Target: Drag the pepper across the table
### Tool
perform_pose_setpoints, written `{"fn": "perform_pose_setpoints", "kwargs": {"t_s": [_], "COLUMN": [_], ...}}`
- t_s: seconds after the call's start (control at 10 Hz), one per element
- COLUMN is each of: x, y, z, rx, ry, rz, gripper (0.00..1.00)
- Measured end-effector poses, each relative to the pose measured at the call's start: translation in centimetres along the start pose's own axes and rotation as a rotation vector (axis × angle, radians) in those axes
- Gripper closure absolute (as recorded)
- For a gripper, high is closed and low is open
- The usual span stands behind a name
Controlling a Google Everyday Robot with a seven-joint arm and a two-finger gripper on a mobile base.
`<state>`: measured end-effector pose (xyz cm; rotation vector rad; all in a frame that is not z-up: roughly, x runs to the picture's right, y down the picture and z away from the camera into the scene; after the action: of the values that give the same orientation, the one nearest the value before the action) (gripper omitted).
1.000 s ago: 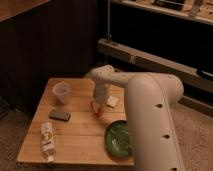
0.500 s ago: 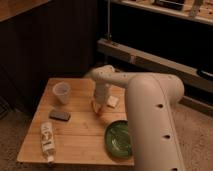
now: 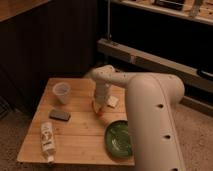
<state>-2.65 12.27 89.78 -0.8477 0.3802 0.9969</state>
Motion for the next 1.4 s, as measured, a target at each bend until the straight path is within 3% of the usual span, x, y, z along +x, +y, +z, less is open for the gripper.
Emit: {"fn": "perform_pose_setpoints", "kwargs": {"t_s": [1.4], "x": [0.41], "y": [-0.23], "z": [0.05], "rx": [0.0], "ry": [0.007], "rz": [-0.003], "gripper": [0.97]}}
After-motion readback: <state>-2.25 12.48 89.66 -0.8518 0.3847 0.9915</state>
